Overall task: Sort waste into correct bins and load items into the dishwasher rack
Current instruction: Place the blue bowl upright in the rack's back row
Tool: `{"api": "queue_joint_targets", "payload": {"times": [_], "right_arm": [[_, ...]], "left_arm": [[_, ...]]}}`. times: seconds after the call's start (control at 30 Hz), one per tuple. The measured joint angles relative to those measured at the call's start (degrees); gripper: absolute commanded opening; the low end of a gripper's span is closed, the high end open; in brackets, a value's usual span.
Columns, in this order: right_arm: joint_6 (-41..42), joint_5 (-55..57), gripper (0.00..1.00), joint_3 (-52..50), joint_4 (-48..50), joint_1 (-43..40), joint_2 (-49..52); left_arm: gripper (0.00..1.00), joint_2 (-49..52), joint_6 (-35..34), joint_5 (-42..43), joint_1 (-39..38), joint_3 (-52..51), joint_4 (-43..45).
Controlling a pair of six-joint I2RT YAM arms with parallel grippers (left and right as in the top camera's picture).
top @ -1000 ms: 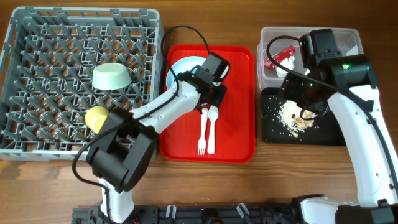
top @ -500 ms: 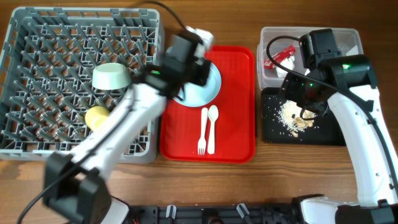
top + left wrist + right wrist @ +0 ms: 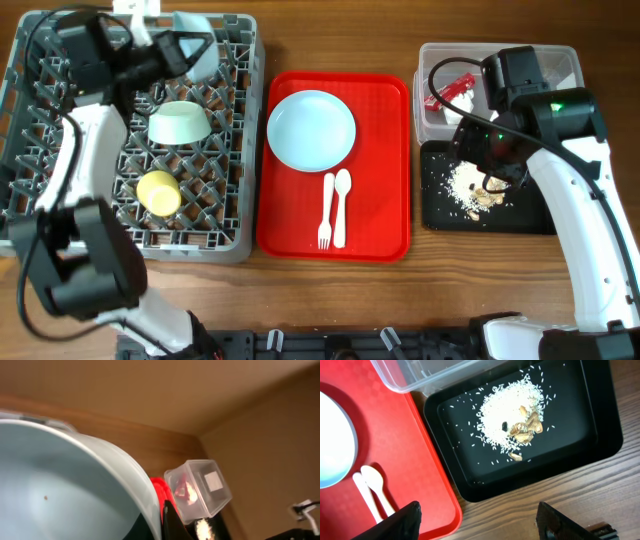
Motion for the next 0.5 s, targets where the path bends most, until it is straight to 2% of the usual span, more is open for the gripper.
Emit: {"api": "queue_joint_targets", "payload": {"times": [0.17,0.27,0.5], "right_arm": [[-0.15,0.00,0.74,0.00,-0.13,0.00,0.00],[-0.15,0.00,0.74,0.00,-0.09,0.00,0.00],[-0.15,0.00,0.74,0.00,-0.13,0.00,0.00]], "left_arm": [[0.04,9.16,-12.41,9.25,2.45,-0.13,14.58],[0.04,11.54,-17.75,11.72,2.05,-0.13,19.56],[0.04,11.82,-21.57,12.26,0.33,-0.11,24.24]]}}
